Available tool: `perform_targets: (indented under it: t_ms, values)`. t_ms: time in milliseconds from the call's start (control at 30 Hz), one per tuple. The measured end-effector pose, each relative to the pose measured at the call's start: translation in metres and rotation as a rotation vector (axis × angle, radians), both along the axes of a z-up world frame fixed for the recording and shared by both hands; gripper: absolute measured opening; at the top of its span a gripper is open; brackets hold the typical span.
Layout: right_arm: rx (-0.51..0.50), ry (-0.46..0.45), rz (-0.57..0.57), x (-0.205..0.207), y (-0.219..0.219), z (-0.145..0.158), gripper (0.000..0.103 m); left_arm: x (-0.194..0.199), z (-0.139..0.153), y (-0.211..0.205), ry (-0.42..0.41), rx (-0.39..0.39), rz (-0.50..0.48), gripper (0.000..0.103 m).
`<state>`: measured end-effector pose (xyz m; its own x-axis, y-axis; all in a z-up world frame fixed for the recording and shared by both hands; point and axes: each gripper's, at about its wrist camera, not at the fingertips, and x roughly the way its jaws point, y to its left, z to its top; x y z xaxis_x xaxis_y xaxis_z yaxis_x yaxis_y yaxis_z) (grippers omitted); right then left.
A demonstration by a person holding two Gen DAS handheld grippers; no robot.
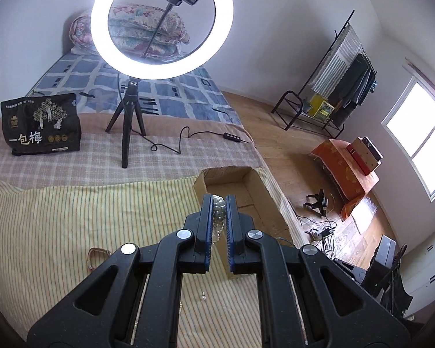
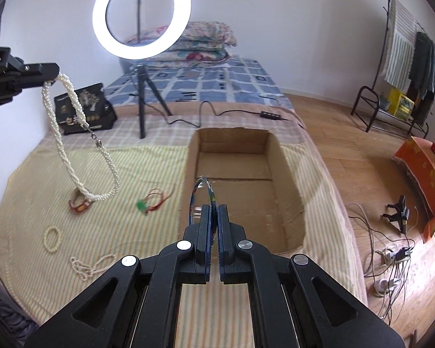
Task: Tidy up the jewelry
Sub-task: 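Carry the necklace and bangle into the cardboard box and open both tools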
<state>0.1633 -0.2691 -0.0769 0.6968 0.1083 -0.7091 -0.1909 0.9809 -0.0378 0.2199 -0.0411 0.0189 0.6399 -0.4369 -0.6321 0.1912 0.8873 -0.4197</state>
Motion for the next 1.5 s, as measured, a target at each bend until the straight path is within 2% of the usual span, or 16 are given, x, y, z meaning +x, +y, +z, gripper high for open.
perform_targets:
  t_ms: [467,667,833,1033,1233,1267,1333,1367,1500]
  values:
    - [0.023,0.056,-0.077,0.026,-0.043,-0.015,0.002,0.061,0.021,-0.086,-0.021,0.031,-0.087,0.006]
    - [0.043,0.077,-0.096,0.033,-0.053,-0.021,0.002,0.091,0.008,-0.118,0.013,0.045,-0.106,0.006]
    - [0.058,0.094,-0.103,0.038,-0.057,-0.024,0.002,0.113,-0.018,-0.135,0.068,0.061,-0.107,0.006]
    - [0.064,0.106,-0.111,0.043,-0.058,-0.028,0.002,0.125,-0.043,-0.143,0.116,0.083,-0.109,0.006]
    - [0.05,0.111,-0.114,0.044,-0.057,-0.029,0.003,0.123,-0.044,-0.142,0.106,0.095,-0.117,0.006]
    - [0.046,0.113,-0.116,0.044,-0.056,-0.028,0.009,0.122,-0.043,-0.141,0.103,0.1,-0.117,0.006]
    - [0.048,0.108,-0.118,0.043,-0.056,-0.027,0.028,0.12,-0.04,-0.138,0.098,0.105,-0.112,0.015]
    - [0.049,0.097,-0.119,0.042,-0.056,-0.026,0.037,0.118,-0.038,-0.137,0.094,0.104,-0.109,0.016]
    - [0.044,0.068,-0.116,0.038,-0.055,-0.018,0.037,0.108,-0.031,-0.127,0.077,0.113,-0.095,0.016]
